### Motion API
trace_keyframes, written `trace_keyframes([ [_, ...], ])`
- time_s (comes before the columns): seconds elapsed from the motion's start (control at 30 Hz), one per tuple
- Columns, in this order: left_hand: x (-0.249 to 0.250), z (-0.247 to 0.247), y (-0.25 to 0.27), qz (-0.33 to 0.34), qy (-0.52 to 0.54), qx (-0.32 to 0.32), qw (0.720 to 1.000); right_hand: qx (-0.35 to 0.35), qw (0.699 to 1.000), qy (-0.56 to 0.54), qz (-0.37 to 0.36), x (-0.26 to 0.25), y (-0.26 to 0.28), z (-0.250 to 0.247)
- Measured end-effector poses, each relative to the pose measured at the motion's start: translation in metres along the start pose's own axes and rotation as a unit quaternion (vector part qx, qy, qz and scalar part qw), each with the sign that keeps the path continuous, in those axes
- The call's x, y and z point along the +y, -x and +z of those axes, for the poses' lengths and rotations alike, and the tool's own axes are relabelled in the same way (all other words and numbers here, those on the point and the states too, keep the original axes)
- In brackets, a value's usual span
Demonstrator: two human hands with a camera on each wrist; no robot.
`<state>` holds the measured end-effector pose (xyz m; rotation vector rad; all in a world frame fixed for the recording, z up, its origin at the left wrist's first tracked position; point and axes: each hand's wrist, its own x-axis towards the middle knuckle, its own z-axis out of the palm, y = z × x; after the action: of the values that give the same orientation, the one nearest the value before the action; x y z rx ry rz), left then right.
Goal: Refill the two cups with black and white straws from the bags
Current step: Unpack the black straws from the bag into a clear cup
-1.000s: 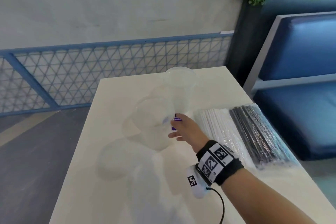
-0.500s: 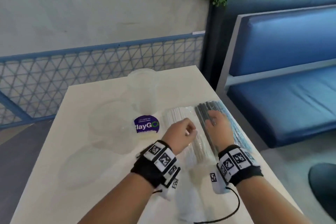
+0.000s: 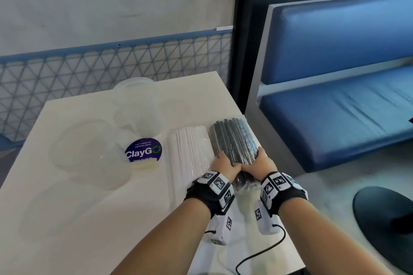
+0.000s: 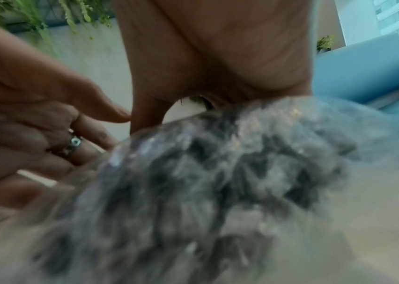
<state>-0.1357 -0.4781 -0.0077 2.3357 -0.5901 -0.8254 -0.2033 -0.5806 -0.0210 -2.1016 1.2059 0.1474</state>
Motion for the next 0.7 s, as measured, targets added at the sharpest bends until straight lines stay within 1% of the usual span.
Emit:
trace_keyframes([
  [0.1,-0.002,0.002,-0.001,0.012,0.019,-0.006,1.0,-0.015,0.998,-0.068,-0.001,0.009,-0.003,-0.005],
  [0.2,-0.005,0.0,0.002,0.028,0.079,0.017,0.996,0.022,0.992,-0.119,-0.027,0.019,-0.003,-0.006],
  [0.27,-0.006,-0.008,0.003,0.032,0.129,0.045,0.99,0.036,0.977,-0.206,-0.052,0.017,0.006,-0.012],
  [0.3,-0.006,-0.015,0.005,0.036,0.16,0.047,0.985,0.023,0.962,-0.263,-0.065,0.013,0.011,-0.017],
  [0.37,-0.006,-0.032,0.013,0.048,0.239,0.014,0.97,-0.028,0.931,-0.346,-0.112,0.002,0.024,-0.026],
  [0.43,-0.009,-0.053,0.025,0.058,0.312,-0.006,0.948,-0.072,0.918,-0.356,-0.162,-0.012,0.037,-0.03],
  [0.47,-0.013,-0.062,0.03,0.067,0.336,0.0,0.94,-0.089,0.911,-0.36,-0.18,-0.019,0.042,-0.029],
  [0.53,-0.021,-0.081,0.044,0.1,0.339,0.042,0.935,-0.121,0.893,-0.375,-0.216,-0.037,0.055,-0.021],
  [0.57,-0.028,-0.09,0.049,0.117,0.31,0.079,0.94,-0.124,0.886,-0.378,-0.239,-0.048,0.063,-0.015],
  [0.63,-0.04,-0.108,0.063,0.172,0.231,0.158,0.945,-0.107,0.877,-0.375,-0.28,-0.071,0.078,0.0],
  [0.7,-0.056,-0.121,0.076,0.221,0.17,0.212,0.937,-0.115,0.865,-0.381,-0.305,-0.093,0.091,0.013],
])
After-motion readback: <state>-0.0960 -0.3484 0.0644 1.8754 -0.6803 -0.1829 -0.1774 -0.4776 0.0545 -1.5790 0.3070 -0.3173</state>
